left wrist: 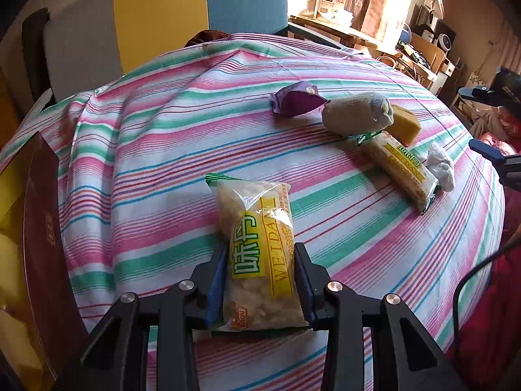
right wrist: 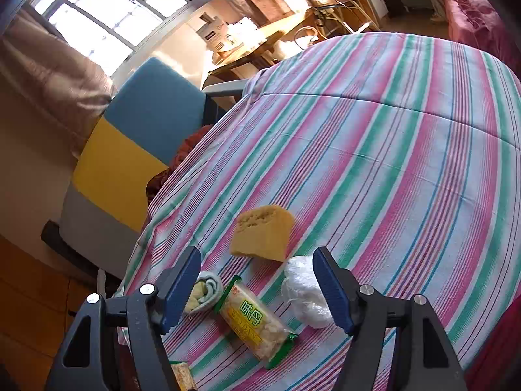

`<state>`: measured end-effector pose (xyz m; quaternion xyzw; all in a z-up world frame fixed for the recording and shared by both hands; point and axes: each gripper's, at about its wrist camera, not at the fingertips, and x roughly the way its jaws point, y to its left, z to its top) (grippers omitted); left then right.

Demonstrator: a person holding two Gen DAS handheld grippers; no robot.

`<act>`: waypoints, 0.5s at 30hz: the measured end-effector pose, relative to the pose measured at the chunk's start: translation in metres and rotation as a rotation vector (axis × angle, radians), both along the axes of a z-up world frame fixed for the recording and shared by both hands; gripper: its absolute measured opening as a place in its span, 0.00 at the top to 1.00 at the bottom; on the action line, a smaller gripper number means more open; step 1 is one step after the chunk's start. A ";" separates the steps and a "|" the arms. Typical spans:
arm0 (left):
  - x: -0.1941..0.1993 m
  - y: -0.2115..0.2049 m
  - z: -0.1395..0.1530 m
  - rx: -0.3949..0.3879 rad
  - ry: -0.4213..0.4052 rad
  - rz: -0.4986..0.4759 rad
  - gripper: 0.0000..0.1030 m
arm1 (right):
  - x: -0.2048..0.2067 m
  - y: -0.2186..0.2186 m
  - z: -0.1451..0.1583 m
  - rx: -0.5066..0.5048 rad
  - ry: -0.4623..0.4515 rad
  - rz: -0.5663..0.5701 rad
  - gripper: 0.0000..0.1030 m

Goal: Organize objects
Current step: 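Grasp the yellow snack bag with the left tool while the right grasps the clear plastic bag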

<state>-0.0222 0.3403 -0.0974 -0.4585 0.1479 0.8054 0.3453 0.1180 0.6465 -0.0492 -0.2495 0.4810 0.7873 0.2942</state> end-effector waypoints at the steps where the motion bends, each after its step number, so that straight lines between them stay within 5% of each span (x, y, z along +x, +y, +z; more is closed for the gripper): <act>1: -0.001 -0.005 0.000 0.009 -0.006 0.001 0.61 | 0.002 0.002 -0.002 -0.006 -0.011 -0.015 0.32; 15: 0.000 -0.012 -0.003 0.057 0.000 -0.016 0.60 | -0.043 -0.007 -0.032 0.027 -0.331 0.102 0.39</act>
